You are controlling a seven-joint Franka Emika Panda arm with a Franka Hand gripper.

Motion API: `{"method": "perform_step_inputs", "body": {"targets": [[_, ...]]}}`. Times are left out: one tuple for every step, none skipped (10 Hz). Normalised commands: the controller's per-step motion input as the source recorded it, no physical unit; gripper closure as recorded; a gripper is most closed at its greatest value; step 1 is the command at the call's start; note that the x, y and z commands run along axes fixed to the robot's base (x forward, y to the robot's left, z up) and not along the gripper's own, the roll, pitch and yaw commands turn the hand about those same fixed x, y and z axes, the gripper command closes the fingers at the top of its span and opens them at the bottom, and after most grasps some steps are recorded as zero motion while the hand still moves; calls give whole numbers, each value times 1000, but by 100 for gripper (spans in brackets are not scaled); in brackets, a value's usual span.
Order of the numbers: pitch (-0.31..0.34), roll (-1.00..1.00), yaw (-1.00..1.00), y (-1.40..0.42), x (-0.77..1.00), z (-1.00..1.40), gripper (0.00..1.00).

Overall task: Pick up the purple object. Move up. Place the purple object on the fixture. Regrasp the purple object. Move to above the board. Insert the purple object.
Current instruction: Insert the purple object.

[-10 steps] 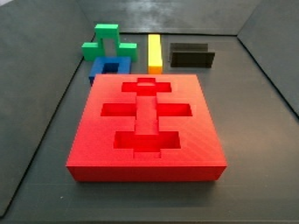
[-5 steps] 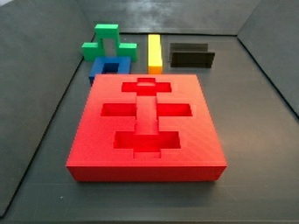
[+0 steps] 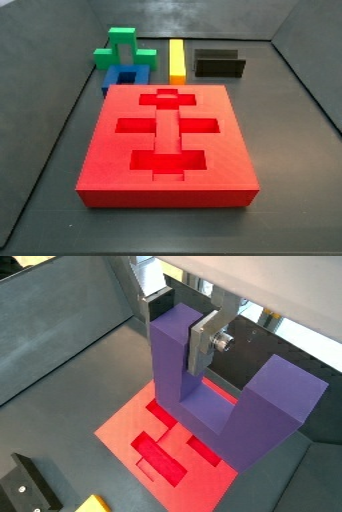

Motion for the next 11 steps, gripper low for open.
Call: {"method": "perform_step_inputs", "body": {"targets": [[-56,-63,40,-123,306,-440,100],[-113,-33,0,-523,414,-649,100],[-127,0,0,-686,431,-723,100],[-156,0,0,-709,426,-757,100],[-150,0,0,-723,406,-803,100],[-126,0,6,-746,429,-854,100],[-109,3,86,-757,414,-871,100],[-99,0,140,-726,431,-831,100],[-104,0,149,-583,391,-711,100],[-76,-1,171,-474,277,-617,100],[-19,0,131,-380,140,-509,100]]}}
